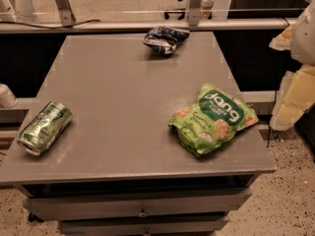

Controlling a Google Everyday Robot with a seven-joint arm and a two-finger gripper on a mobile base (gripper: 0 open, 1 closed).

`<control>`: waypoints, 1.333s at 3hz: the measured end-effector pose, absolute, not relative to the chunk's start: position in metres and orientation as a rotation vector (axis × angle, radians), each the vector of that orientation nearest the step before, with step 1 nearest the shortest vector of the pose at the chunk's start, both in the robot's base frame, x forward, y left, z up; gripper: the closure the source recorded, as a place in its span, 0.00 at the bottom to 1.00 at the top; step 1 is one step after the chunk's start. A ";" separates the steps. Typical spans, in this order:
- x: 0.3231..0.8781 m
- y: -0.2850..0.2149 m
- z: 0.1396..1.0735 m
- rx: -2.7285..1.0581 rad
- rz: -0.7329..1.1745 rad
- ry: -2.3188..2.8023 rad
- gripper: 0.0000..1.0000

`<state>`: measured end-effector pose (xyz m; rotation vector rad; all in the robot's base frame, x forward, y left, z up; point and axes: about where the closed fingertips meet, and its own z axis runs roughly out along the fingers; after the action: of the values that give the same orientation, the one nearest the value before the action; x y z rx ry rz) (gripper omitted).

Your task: Move blue chip bag near green can

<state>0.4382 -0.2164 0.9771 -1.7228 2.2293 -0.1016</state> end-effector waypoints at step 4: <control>0.513 -0.166 0.970 -1.708 -0.072 1.959 0.00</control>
Offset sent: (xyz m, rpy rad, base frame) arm 0.0111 0.0095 -0.0059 0.0454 -0.0609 0.0856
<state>0.5132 -0.1662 0.9700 -1.7082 1.9590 -0.0715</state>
